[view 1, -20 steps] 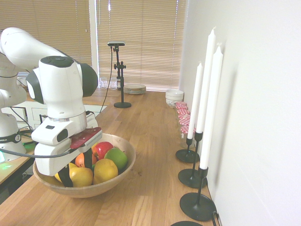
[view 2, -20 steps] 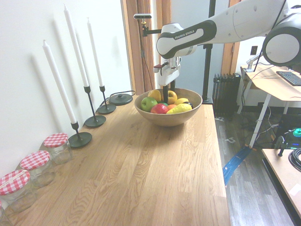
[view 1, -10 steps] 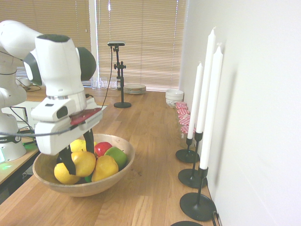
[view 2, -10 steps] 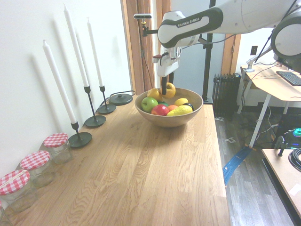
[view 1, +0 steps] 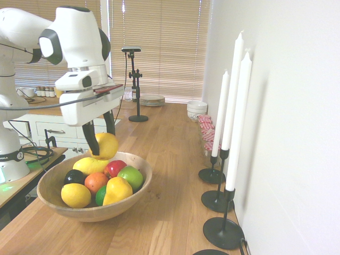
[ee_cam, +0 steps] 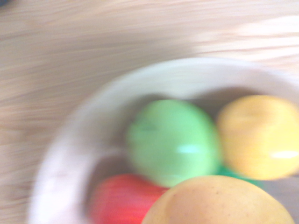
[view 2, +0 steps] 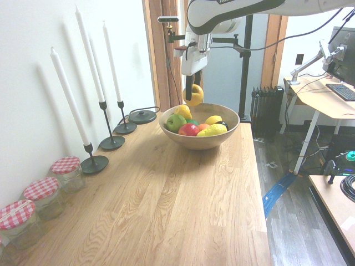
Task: Take round pear out of the basket
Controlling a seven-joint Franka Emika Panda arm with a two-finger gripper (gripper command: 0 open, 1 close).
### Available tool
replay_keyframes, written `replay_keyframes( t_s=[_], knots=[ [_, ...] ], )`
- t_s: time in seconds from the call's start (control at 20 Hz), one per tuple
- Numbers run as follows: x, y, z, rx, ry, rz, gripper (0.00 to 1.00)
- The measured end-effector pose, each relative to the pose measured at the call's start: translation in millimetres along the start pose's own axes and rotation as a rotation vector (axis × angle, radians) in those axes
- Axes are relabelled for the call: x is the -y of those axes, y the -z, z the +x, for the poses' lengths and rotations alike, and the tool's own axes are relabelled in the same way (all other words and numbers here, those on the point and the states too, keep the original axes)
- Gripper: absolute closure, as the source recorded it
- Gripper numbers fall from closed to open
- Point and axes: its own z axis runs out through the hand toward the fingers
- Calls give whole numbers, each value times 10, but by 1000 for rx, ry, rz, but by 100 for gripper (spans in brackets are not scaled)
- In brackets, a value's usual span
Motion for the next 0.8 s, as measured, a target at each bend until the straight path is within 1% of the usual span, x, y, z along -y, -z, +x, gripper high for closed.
replay_keyframes(
  t_s=[0.2,0.4,0.6,0.8],
  knots=[
    [560,-216,-624,13,51,-24,100],
    [905,-482,-1165,19,88,-54,100],
    [1049,-643,-1420,26,110,-75,100],
    [1094,-811,-1449,34,119,-85,100]
  ],
)
